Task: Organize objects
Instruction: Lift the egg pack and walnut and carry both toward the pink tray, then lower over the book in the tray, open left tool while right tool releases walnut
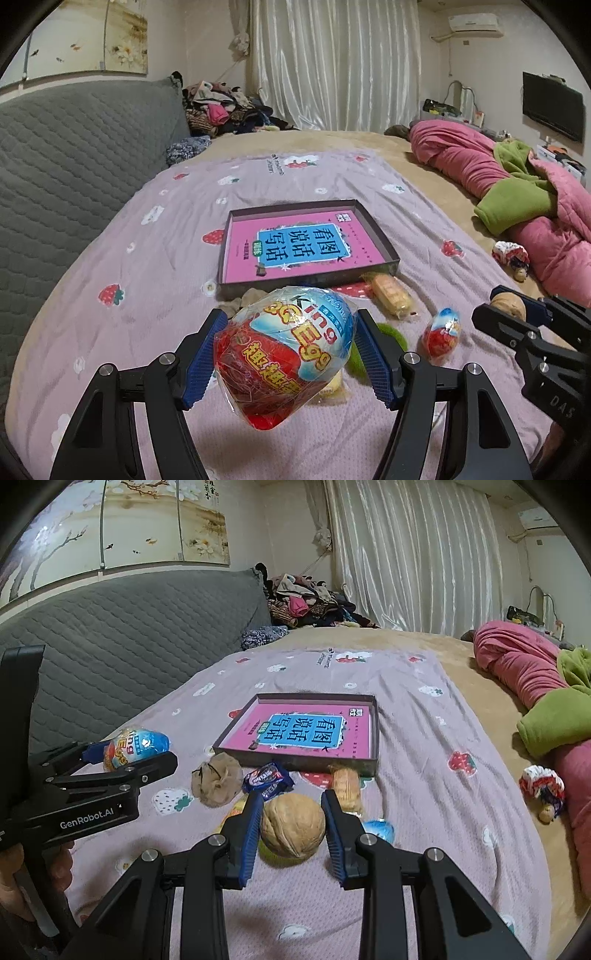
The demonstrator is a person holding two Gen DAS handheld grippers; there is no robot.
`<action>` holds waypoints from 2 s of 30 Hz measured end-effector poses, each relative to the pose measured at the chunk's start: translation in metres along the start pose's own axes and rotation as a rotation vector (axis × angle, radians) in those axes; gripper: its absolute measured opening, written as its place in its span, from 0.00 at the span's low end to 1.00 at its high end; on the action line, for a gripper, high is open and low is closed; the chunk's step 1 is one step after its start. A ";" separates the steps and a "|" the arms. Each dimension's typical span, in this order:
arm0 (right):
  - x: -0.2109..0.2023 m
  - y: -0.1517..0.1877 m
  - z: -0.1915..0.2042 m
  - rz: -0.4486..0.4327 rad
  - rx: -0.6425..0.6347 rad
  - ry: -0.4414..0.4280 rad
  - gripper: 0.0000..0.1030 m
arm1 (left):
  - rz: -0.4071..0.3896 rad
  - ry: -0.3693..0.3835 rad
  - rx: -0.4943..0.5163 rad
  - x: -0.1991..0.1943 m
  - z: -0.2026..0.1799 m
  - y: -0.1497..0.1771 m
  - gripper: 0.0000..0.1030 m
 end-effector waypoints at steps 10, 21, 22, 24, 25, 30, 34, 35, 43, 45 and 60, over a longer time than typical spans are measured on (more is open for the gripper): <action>0.012 -0.038 -0.005 0.000 -0.004 -0.028 0.32 | -0.004 0.005 -0.012 0.011 0.017 -0.033 0.69; 0.039 -0.076 -0.003 0.029 -0.037 -0.062 0.32 | -0.014 0.000 -0.020 0.034 0.027 -0.076 0.69; 0.042 -0.079 -0.003 0.031 -0.040 -0.058 0.32 | -0.015 -0.004 -0.023 0.037 0.028 -0.079 0.69; 0.047 -0.085 -0.005 0.035 -0.046 -0.055 0.32 | -0.012 -0.005 -0.026 0.043 0.028 -0.084 0.69; 0.050 -0.088 -0.006 0.035 -0.043 -0.059 0.32 | -0.009 -0.006 -0.032 0.048 0.029 -0.087 0.69; 0.062 -0.100 -0.009 0.039 -0.053 -0.058 0.32 | -0.008 -0.007 -0.016 0.059 0.024 -0.094 0.69; 0.074 -0.109 -0.013 0.049 -0.073 -0.056 0.32 | -0.003 -0.013 -0.006 0.073 0.023 -0.101 0.69; 0.077 -0.110 -0.014 0.051 -0.079 -0.049 0.32 | 0.000 -0.015 -0.004 0.076 0.023 -0.102 0.69; 0.105 -0.134 -0.037 0.089 -0.033 -0.108 0.32 | 0.023 -0.010 0.012 0.119 0.018 -0.126 0.69; 0.114 -0.142 -0.043 0.099 -0.020 -0.122 0.32 | 0.037 0.001 -0.001 0.131 0.019 -0.132 0.69; 0.211 -0.169 -0.066 0.208 -0.029 -0.123 0.32 | 0.072 0.000 -0.016 0.223 0.039 -0.151 0.69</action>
Point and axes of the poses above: each gripper's, at about its wrist camera, not at the fingertips, and x roughly the way its jaws point, z to its left, y to its underside, the point moved 3 cm from there along x, roughly the way its jaws point, and after that the axes turned 1 degree about x, right-handed, at the moved point
